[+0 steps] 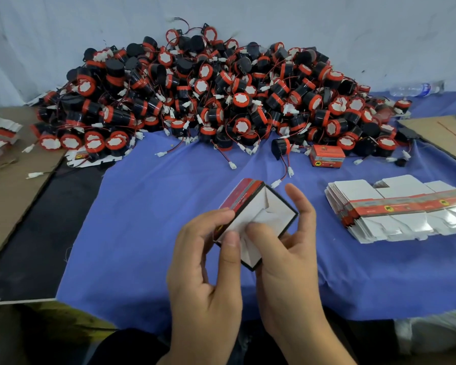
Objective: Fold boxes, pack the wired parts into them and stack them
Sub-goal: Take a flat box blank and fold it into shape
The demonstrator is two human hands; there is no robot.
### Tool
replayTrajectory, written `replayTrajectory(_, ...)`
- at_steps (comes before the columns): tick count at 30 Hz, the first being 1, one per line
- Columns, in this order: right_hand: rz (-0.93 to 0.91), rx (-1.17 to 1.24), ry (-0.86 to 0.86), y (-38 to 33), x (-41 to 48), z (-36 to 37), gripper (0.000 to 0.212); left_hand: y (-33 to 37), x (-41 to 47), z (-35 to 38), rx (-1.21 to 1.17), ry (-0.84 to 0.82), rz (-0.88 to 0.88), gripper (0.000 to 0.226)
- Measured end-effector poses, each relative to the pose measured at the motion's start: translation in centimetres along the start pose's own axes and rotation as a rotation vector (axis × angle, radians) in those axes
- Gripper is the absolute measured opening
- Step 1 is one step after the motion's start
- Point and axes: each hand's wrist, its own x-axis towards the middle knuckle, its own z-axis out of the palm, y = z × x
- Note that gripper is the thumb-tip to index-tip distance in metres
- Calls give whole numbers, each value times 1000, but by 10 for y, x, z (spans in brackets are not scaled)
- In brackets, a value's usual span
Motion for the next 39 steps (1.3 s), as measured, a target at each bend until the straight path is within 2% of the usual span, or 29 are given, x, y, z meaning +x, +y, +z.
replayTrajectory(4,62,59,-180,-7,1,-5,68,-3,4,-1,-136,-57,-94,18)
replayTrajectory(7,36,-28,-195,-7,4,-10,74,-7,5,-4,-175,-150,-220,15)
replayTrajectory(9,-44,-165,-231,-5,7,-16,81,-15,12,-13,-167,-260,-325,37)
replayTrajectory(11,-154,-457,-318,-6,10,-25,91,-23,25,-22,-147,-406,-398,59)
replayTrajectory(13,-260,-875,-440,-7,13,-28,102,-28,37,-25,-7,-509,-307,71)
replayTrajectory(15,-454,-1234,-485,-5,16,-25,110,-37,44,-24,-12,-546,-225,59)
replayTrajectory(17,-696,-1443,-359,-3,19,-25,115,-46,48,-23,-152,-526,-290,53)
replayTrajectory(18,-738,-1417,-272,-2,20,-27,117,-52,51,-24,-199,-490,-317,53)
replayTrajectory(19,-693,-1296,-194,-1,23,-32,116,-58,53,-23,-224,-450,-338,53)
replayTrajectory(22,-270,-772,-144,9,40,-50,88,-79,58,-20,-238,-449,-398,53)
replayTrajectory(23,-164,-717,-167,18,46,-57,73,-86,59,-18,-178,-500,-389,54)
replayTrajectory(25,-113,-792,-133,39,56,-68,54,-104,59,-13,24,-614,-331,54)
replayTrajectory(28,-87,-876,-115,58,59,-82,56,-127,59,-10,385,-699,-273,56)
replayTrajectory(29,-65,-896,-134,61,60,-87,59,-131,59,-10,435,-717,-282,61)
replayTrajectory(33,68,-829,-224,48,62,-106,85,-144,69,-32,270,-847,-388,96)
replayTrajectory(34,61,-793,-186,41,63,-108,86,-146,76,-41,175,-834,-446,94)
replayTrajectory(37,26,-564,49,16,83,-109,68,-151,106,-50,-107,-665,-478,51)
replayTrajectory(39,60,-464,141,9,113,-105,54,-156,130,-31,-231,-541,-490,37)
